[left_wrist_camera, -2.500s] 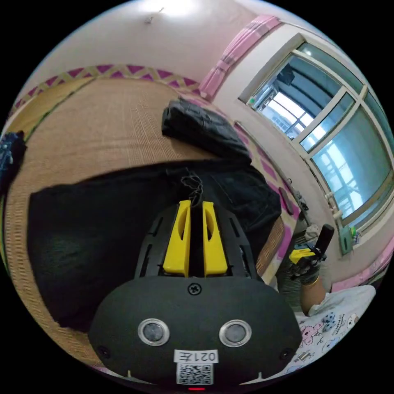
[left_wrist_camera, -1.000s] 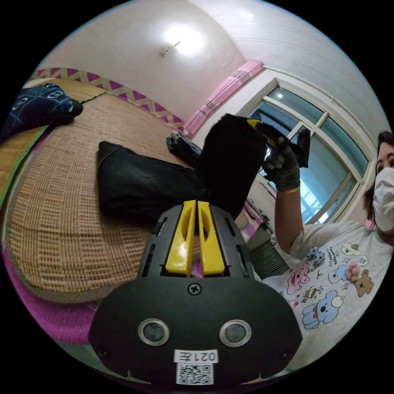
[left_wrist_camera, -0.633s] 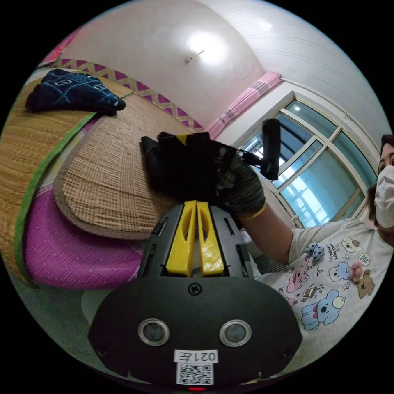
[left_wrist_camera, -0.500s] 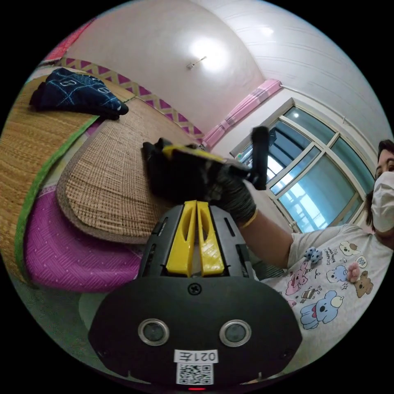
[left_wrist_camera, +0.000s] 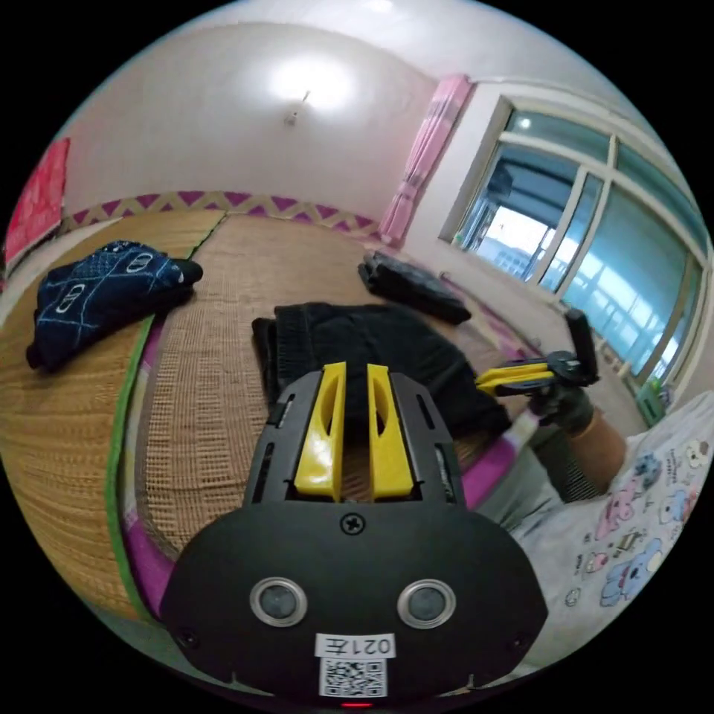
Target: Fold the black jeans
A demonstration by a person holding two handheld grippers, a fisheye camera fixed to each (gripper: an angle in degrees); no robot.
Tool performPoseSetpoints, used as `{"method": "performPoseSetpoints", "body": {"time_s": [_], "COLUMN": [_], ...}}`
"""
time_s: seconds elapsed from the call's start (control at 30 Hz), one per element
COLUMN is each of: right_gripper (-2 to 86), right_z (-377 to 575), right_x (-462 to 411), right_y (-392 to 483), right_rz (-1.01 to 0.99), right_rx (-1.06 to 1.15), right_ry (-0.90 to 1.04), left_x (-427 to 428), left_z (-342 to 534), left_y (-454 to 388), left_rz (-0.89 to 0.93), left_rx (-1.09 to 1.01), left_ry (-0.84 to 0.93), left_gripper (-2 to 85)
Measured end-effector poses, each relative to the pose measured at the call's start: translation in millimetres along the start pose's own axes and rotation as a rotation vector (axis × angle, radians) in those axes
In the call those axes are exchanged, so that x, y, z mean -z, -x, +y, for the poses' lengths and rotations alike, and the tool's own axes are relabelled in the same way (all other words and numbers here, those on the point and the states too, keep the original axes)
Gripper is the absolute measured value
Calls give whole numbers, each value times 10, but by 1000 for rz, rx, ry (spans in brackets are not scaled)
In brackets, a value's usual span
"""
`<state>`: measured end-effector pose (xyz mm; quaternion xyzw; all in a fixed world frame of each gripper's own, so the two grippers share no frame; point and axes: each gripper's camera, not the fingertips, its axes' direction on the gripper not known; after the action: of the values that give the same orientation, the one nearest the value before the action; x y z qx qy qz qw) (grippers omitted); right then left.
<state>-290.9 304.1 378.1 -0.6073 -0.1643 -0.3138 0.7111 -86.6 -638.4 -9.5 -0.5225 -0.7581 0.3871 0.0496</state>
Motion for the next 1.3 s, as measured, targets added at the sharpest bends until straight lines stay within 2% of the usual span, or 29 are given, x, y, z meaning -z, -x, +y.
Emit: {"method": "performPoseSetpoints", "body": {"time_s": [0.03, 0.07, 0.13, 0.23, 0.3, 0.37, 0.4, 0.43, 0.47, 0.53, 0.6, 0.67, 0.73, 0.8, 0.87, 1.03, 1.17, 1.3], "right_gripper": [12, 5, 0, -1, 3, 14, 18, 23, 26, 40, 49, 94, 116, 131, 130, 106, 76, 57], "right_z": [139, 286, 426, 460, 508, 597, 595, 527, 491, 385, 311, 167, 11, -124, -249, -462, -441, -531], "right_x": [-122, -167, -40, 207, 418, 632, 612, 440, 397, 567, 837, 1029, 957, 775, 504, 288, 27, 310], "right_y": [-19, -46, -83, -174, -253, -354, -381, -429, -480, -577, -814, -1330, -1792, -2250, -2730, -3132, -3374, -3386], "right_rz": [-1, -14, -27, -31, -20, -21, -29, -77, -95, -59, -40, -164, -300, -421, -542, -705, -988, -946], "right_rx": [6, -11, -34, -38, -55, -80, -85, -75, -79, -31, -94, -229, -340, -449, -542, -554, -618, -547], "right_ry": [63, 42, -8, 34, -41, -229, -229, -97, -47, 33, -82, -202, -214, -195, -141, -86, -80, -100], "left_x": [-157, -219, -174, -79, -26, 41, 94, 170, 227, 579, 821, 864, 683, 519, 422, 509, 594, 909], "left_z": [-51, -57, -81, -203, -291, -374, -429, -476, -494, -568, -664, -836, -1090, -1238, -1373, -1771, -1906, -2073], "left_y": [74, 123, 251, 261, 242, 249, 273, 303, 323, 424, 561, 762, 1083, 1250, 1331, 1460, 1558, 1548], "left_rz": [-40, -61, -12, -22, -43, -47, -40, -26, -11, 59, 59, 66, 156, 247, 303, 329, 391, 434], "left_rx": [27, 52, 93, 97, 86, 84, 88, 100, 112, 136, 182, 251, 335, 371, 367, 329, 369, 363], "left_ry": [93, 129, 110, 112, 117, 115, 112, 93, 71, -84, -171, -136, -6, 86, 151, 248, 249, 186], "left_gripper": [7, 2, -7, -9, -9, -9, -9, -8, -7, -3, 8, 73, 136, 153, 154, 111, 70, 56]}}
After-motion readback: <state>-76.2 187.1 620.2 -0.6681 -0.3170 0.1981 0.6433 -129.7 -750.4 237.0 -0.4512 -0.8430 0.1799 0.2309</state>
